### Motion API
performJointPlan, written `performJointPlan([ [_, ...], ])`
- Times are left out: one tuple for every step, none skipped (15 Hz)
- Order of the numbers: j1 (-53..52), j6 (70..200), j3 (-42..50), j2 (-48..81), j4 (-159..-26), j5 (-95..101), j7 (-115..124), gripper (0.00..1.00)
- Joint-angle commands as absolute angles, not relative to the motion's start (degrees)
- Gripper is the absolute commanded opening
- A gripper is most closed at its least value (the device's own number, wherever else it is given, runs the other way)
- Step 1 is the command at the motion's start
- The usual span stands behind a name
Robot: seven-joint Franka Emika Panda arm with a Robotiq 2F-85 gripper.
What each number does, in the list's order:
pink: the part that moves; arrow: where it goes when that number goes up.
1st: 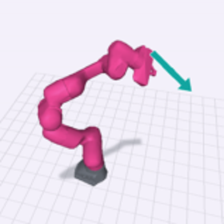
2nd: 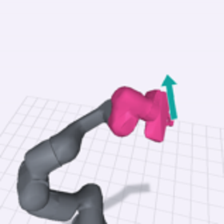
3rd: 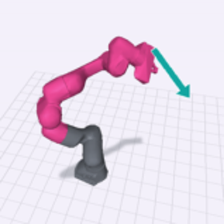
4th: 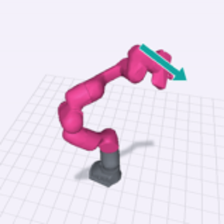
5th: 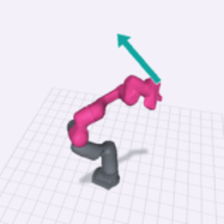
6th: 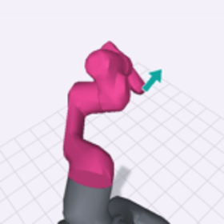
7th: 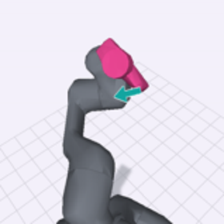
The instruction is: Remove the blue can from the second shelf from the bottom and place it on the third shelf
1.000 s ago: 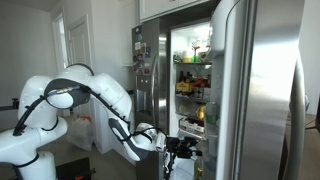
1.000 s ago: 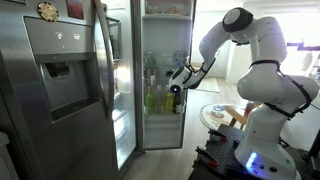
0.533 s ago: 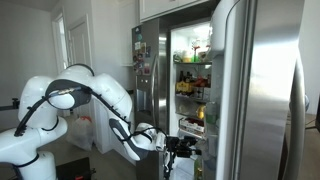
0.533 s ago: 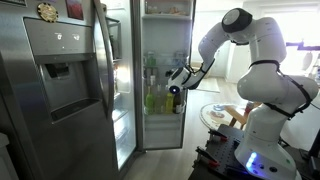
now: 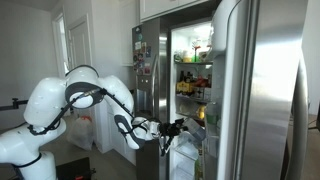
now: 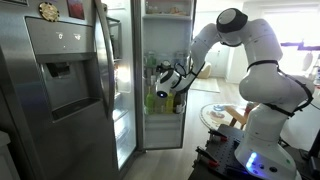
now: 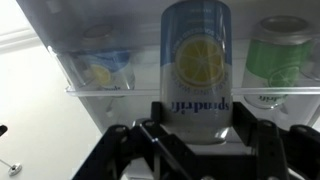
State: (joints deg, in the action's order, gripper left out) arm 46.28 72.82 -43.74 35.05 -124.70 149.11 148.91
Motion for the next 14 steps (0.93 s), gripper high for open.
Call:
performJointPlan([
  [49.77, 72.15, -46.66, 34.34, -127.88, 149.02, 148.91, 0.46],
  [51.82, 74.16, -47.75, 33.99, -128.81, 148.92, 148.91, 0.46],
  [53.7, 75.59, -48.78, 33.62, -129.7, 148.87, 148.91, 0.46],
  [55.81, 77.25, -49.73, 33.1, -130.61, 148.87, 148.91, 0.46],
  [57.91, 78.91, -50.69, 32.69, -131.27, 148.87, 148.91, 0.46],
  [60.28, 80.6, -51.93, 32.06, -132.27, 148.89, 148.91, 0.46],
  [62.54, 82.79, -53.19, 31.45, -132.96, 148.91, 148.91, 0.46],
  [64.84, 84.7, -54.56, 30.88, -133.71, 148.94, 148.91, 0.46],
  [67.19, 85.84, -56.47, 30.13, -134.57, 149.11, 148.91, 0.46],
  [69.71, 87.2, -58.58, 29.32, -135.4, 149.2, 148.91, 0.46],
  [72.37, 89.03, -60.79, 28.72, -136.03, 149.19, 148.91, 0.46],
  [74.85, 91.46, -62.89, 27.66, -136.59, 148.75, 148.9, 0.46],
  [77.17, 94.33, -64.99, 26.33, -137.04, 147.98, 148.89, 0.46],
  [79.59, 97.07, -67.05, 25.19, -137.21, 147.46, 148.84, 0.46],
])
